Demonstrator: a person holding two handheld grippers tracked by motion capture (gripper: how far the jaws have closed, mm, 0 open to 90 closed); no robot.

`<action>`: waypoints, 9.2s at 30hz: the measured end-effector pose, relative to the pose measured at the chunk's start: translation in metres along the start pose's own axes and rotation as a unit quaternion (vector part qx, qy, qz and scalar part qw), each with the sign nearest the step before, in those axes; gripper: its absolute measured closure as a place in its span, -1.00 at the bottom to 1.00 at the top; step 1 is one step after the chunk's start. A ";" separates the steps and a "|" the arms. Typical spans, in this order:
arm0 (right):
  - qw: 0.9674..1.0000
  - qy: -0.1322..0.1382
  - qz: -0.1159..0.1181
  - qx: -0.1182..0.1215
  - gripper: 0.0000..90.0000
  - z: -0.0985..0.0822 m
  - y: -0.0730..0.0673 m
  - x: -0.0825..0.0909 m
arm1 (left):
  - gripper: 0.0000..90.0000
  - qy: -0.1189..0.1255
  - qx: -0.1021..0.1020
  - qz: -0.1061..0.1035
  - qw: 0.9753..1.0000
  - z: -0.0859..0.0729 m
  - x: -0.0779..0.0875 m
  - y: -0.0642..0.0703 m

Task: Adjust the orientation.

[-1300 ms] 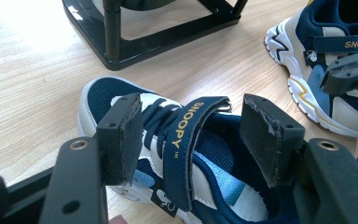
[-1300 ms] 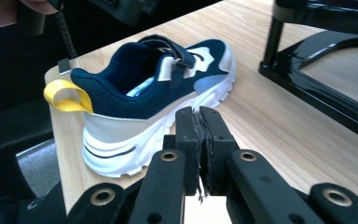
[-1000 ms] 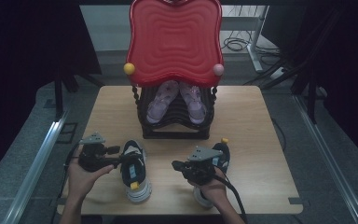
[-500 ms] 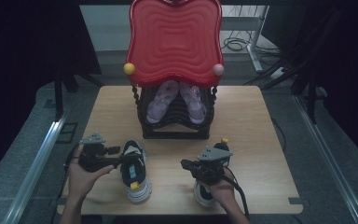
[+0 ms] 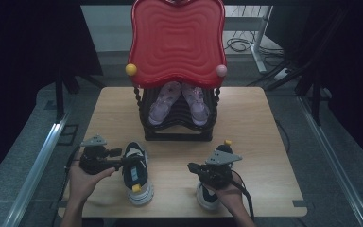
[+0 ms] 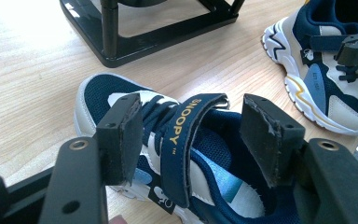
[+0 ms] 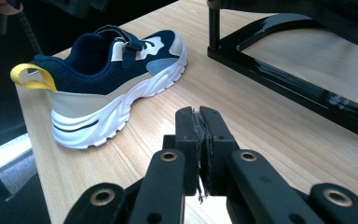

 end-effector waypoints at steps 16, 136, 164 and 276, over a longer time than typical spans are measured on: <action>0.997 -0.038 0.064 0.035 0.99 -0.005 -0.027 -0.038 | -0.12 0.005 -0.002 -0.003 1.000 0.001 0.003 0.003; 0.999 0.007 0.002 0.038 0.99 -0.025 -0.012 0.042 | -0.11 0.017 0.022 0.013 1.000 -0.008 0.014 -0.013; 0.998 0.020 -0.060 -0.014 0.99 -0.073 0.008 0.116 | -0.11 0.013 0.023 0.013 1.000 -0.009 0.013 -0.013; 0.999 -0.011 -0.010 0.035 1.00 -0.027 -0.016 0.001 | -0.11 0.001 0.027 0.010 1.000 -0.015 0.007 -0.017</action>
Point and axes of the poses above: each handheld gripper's, and its own axes: x roughly backward along the jaws, z roughly out of its top, y roughly to its right, the point moved 4 cm from there along -x, roughly forward along the jaws, and after that the axes turned 14 degrees about z, right-handed, at the moved point
